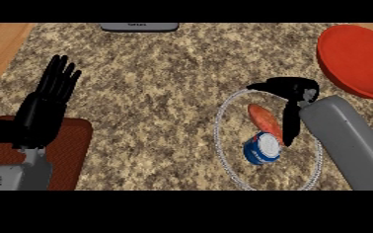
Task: Pick the sweet potato from the placemat and place it in the bowl
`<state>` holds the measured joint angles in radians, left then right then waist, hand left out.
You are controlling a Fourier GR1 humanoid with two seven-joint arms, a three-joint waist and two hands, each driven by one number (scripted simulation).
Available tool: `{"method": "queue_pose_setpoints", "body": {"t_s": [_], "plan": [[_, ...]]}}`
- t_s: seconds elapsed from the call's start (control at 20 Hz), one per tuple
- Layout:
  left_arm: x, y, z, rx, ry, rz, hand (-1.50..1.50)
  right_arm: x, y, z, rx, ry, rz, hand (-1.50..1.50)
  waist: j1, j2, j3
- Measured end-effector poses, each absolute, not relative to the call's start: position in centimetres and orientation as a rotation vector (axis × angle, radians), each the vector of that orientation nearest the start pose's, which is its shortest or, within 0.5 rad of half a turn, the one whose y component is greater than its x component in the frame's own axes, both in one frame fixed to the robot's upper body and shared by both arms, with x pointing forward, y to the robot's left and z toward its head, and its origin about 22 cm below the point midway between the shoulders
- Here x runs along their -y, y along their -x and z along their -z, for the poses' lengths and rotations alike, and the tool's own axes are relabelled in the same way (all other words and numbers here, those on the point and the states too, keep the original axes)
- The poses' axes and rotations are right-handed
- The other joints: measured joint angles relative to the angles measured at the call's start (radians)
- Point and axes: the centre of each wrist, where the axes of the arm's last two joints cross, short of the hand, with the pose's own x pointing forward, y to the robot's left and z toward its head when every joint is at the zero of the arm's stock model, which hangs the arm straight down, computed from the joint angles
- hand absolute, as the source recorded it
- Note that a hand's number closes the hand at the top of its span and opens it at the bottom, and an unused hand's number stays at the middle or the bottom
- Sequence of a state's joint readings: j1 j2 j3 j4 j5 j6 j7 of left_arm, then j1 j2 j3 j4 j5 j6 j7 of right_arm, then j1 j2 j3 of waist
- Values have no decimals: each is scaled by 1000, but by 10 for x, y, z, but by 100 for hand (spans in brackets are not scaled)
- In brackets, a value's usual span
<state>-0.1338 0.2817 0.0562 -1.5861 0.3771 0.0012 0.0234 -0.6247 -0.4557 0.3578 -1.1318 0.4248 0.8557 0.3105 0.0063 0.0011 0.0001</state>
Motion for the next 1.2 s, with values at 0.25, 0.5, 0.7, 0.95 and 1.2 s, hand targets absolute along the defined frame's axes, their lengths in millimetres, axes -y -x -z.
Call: {"method": "queue_pose_setpoints", "body": {"t_s": [0.25,0.5,0.7,0.95,1.2], "plan": [[-297,-271,-65,1702,87,-67,0,221,-373,-69,694,238,-1569,-150,0,0,0],[-298,-272,-62,1695,88,-65,0,218,-375,-58,663,249,-1582,150,0,-1,-1],[-300,-270,-59,1695,84,-64,0,217,-376,-61,696,271,-1670,150,3,-4,-3],[-301,-265,-61,1694,97,-63,0,215,-378,-58,728,304,-1748,150,3,-8,-6],[-296,-265,-59,1688,81,-74,0,243,-363,-57,844,307,-1786,150,-10,-7,-3]]}}
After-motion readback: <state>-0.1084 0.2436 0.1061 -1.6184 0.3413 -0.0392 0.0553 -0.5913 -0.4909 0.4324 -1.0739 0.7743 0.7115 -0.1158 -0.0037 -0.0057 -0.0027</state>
